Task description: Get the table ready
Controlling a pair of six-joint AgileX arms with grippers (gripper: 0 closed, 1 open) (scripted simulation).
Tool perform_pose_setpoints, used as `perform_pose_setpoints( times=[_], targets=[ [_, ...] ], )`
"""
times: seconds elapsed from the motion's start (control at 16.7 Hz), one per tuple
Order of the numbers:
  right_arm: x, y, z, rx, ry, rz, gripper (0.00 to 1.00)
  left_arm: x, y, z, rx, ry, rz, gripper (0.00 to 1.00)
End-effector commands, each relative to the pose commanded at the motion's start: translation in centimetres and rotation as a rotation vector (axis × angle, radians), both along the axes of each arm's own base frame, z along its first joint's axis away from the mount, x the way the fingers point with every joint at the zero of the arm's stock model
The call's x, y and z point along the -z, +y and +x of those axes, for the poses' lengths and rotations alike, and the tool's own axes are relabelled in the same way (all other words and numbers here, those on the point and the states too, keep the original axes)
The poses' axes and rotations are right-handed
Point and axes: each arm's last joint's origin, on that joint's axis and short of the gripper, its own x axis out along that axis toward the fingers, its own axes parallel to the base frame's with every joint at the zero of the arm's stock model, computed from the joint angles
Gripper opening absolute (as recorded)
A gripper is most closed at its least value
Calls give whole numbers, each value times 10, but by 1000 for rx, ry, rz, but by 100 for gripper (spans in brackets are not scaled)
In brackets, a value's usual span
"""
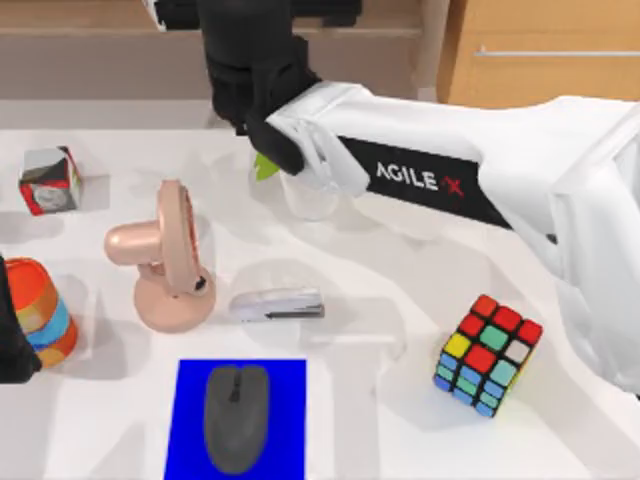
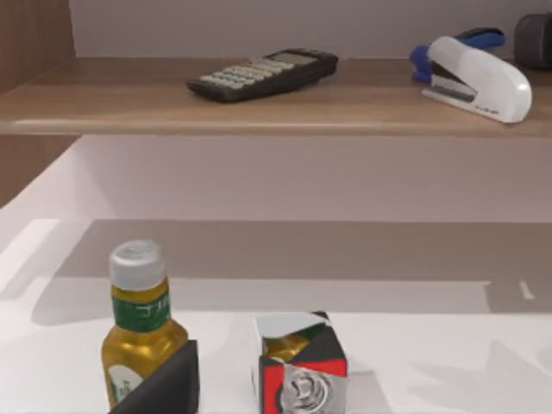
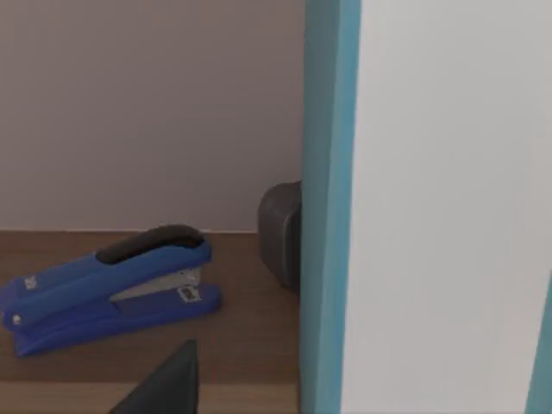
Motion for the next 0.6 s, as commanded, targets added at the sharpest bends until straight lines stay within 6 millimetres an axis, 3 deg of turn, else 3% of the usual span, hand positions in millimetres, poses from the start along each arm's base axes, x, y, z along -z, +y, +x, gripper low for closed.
perform_pose_setpoints(
  times=[0.6],
  targets=[
    [0, 0, 20, 0, 0, 0, 100, 0, 0, 0, 0, 0, 0, 100]
  ],
)
